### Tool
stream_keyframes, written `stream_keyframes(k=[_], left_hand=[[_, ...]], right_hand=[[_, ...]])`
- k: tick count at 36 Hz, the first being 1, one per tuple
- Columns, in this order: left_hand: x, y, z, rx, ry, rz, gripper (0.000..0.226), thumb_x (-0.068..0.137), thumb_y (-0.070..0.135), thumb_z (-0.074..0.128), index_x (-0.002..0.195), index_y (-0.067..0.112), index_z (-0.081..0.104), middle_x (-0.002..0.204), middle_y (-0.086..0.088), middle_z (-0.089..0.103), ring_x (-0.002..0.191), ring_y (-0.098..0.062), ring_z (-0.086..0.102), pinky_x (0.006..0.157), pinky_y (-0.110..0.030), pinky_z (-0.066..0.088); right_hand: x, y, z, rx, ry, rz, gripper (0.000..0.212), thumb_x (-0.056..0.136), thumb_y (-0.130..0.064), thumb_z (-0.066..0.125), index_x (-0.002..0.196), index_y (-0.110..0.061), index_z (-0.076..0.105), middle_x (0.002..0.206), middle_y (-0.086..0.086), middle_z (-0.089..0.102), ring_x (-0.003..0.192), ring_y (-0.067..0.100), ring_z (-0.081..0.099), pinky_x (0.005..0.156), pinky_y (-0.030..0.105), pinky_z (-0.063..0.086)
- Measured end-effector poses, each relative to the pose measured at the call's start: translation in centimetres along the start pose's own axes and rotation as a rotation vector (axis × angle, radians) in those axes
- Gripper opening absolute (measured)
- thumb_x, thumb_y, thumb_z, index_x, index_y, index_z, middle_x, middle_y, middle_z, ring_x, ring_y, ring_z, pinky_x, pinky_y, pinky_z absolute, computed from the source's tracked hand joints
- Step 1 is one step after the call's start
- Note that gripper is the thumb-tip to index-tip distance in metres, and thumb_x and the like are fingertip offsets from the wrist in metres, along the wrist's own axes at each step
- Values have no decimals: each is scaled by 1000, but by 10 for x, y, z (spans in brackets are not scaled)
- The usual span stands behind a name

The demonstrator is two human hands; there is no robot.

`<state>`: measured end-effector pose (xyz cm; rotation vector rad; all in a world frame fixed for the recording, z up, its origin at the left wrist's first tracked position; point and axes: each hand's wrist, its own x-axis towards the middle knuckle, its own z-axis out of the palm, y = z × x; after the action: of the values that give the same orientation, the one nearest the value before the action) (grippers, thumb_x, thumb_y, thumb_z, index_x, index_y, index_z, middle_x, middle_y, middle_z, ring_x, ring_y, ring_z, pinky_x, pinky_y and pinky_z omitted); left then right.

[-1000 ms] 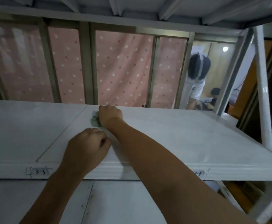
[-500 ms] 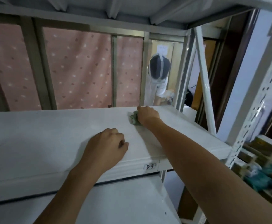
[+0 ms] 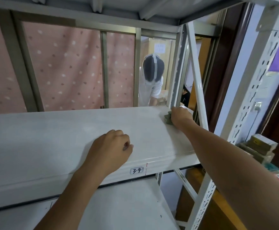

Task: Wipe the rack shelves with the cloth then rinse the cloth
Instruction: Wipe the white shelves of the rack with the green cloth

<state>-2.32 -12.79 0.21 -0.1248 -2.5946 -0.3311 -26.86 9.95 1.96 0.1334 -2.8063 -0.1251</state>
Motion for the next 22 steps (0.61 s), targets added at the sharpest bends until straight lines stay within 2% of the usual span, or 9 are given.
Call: stream_keyframes(k=[4, 9, 12, 15, 19, 22], left_hand=[[-5, -2, -3, -2, 31, -2, 25, 98, 37, 53, 87, 22, 69, 92, 8, 62, 92, -12, 56, 74, -28, 44], [-24, -26, -13, 56, 120, -11, 25, 94, 32, 61, 74, 19, 68, 78, 8, 58, 82, -15, 57, 65, -27, 38], [-46, -51, -26, 85, 173, -54, 24, 92, 30, 66, 70, 18, 67, 73, 9, 56, 76, -14, 55, 61, -27, 39], [-72, -85, -40, 114, 226, -103, 24, 91, 30, 63, 72, 18, 70, 72, 7, 57, 70, -16, 55, 59, -31, 49], [-105, -134, -61, 170, 308, -146, 29, 86, 30, 54, 70, 13, 70, 70, 0, 59, 65, -22, 56, 57, -35, 52], [-127, -170, -76, 209, 384, -169, 31, 87, 26, 51, 70, 8, 68, 69, -6, 59, 64, -27, 55, 57, -39, 49]], right_hand=[[-1, 0, -1, 35, 25, 11, 32, 102, -19, 44, 131, -8, 50, 119, 15, 60, 106, 32, 62, 72, 38, 49], [-9, -34, -16, 254, 34, -3, 34, 99, -25, 46, 129, -10, 52, 122, 16, 61, 108, 34, 59, 82, 41, 50], [-22, -98, -36, 346, 6, -167, 31, 100, -32, 43, 119, -11, 56, 117, 14, 62, 96, 29, 59, 82, 38, 49], [-53, -182, -61, 431, -31, -388, 30, 100, -35, 44, 112, -11, 58, 107, 13, 65, 94, 29, 61, 87, 42, 53], [-114, -294, -101, 571, -24, -652, 25, 99, -31, 48, 106, -8, 55, 99, 15, 66, 83, 29, 57, 70, 32, 45], [-157, -365, -125, 701, -42, -763, 24, 97, -32, 51, 103, -9, 57, 98, 15, 66, 84, 30, 58, 67, 32, 44]])
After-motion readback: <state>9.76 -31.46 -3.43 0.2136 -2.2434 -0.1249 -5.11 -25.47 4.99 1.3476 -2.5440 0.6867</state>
